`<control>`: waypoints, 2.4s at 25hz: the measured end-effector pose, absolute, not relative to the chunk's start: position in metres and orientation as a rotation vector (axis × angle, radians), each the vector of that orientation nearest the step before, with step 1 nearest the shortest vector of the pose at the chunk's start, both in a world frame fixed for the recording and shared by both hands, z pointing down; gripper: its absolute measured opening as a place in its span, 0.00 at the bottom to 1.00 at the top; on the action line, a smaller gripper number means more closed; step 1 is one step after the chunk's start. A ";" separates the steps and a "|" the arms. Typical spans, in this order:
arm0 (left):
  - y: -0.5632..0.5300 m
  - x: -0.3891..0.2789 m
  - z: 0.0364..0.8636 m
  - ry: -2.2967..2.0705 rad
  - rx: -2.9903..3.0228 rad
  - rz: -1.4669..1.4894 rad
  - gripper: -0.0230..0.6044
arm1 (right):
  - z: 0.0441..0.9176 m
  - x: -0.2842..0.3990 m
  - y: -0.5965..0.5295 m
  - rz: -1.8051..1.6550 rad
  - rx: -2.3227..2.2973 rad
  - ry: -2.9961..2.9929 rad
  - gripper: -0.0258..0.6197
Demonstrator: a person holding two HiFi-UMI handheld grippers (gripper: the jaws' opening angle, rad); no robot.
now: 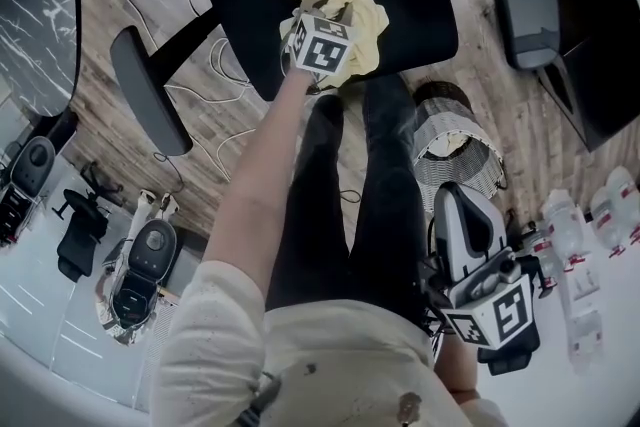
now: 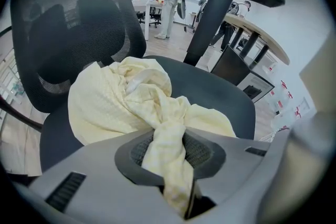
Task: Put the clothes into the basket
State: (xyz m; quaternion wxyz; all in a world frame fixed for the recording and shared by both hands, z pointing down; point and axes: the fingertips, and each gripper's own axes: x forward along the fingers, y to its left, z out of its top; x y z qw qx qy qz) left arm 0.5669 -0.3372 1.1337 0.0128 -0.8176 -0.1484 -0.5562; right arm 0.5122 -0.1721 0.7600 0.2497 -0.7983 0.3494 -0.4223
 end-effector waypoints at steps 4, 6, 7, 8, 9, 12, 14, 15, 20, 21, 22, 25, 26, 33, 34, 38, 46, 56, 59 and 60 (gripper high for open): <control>-0.339 0.560 1.123 -0.465 -2.572 -1.727 0.22 | 0.755 0.511 -0.173 -1.141 -2.185 0.947 0.05; -0.340 0.558 1.115 -0.446 -2.605 -1.723 0.22 | 0.752 0.511 -0.174 -1.134 -2.192 0.945 0.05; -0.341 0.557 1.111 -0.435 -2.625 -1.716 0.22 | 0.749 0.511 -0.175 -1.127 -2.196 0.944 0.05; -0.342 0.556 1.106 -0.423 -2.646 -1.702 0.22 | 0.745 0.511 -0.175 -1.118 -2.200 0.944 0.05; -0.343 0.555 1.100 -0.414 -2.664 -1.686 0.22 | 0.742 0.511 -0.176 -1.108 -2.205 0.944 0.05; -0.344 0.551 1.084 -0.406 -2.690 -1.651 0.22 | 0.728 0.508 -0.181 -1.077 -2.219 0.955 0.05; -0.344 0.548 1.072 -0.411 -2.697 -1.625 0.22 | 0.718 0.504 -0.184 -1.062 -2.226 0.965 0.05; -0.345 0.547 1.066 -0.412 -2.699 -1.614 0.22 | 0.713 0.502 -0.186 -1.055 -2.230 0.968 0.05; -0.345 0.537 1.037 -0.434 -2.694 -1.585 0.22 | 0.690 0.493 -0.192 -1.016 -2.251 0.981 0.05; -0.345 0.535 1.032 -0.443 -2.695 -1.581 0.22 | 0.686 0.491 -0.193 -1.009 -2.256 0.987 0.05; -0.344 0.533 1.027 -0.450 -2.696 -1.578 0.22 | 0.682 0.488 -0.194 -1.004 -2.260 0.994 0.05; -0.344 0.525 1.010 -0.462 -2.701 -1.568 0.22 | 0.670 0.480 -0.198 -0.991 -2.270 1.012 0.05; -0.344 0.522 1.004 -0.462 -2.704 -1.564 0.22 | 0.665 0.477 -0.200 -0.987 -2.274 1.017 0.05; -0.349 0.504 0.962 -0.487 -2.744 -1.476 0.22 | 0.638 0.459 -0.206 -0.952 -2.311 1.034 0.05; -0.349 0.499 0.957 -0.489 -2.742 -1.478 0.22 | 0.634 0.456 -0.206 -0.946 -2.314 1.031 0.05; -0.352 0.482 0.935 -0.504 -2.742 -1.448 0.22 | 0.619 0.441 -0.207 -0.921 -2.333 1.034 0.05; -0.357 0.447 0.890 -0.531 -2.741 -1.404 0.22 | 0.591 0.404 -0.215 -0.893 -2.357 1.025 0.05; -0.367 0.401 0.835 -0.558 -2.749 -1.343 0.22 | 0.552 0.357 -0.227 -0.864 -2.408 1.041 0.05; -0.372 0.388 0.819 -0.550 -2.766 -1.319 0.22 | 0.540 0.345 -0.231 -0.848 -2.428 1.044 0.05; -0.373 0.384 0.815 -0.549 -2.770 -1.317 0.22 | 0.535 0.342 -0.232 -0.843 -2.435 1.047 0.05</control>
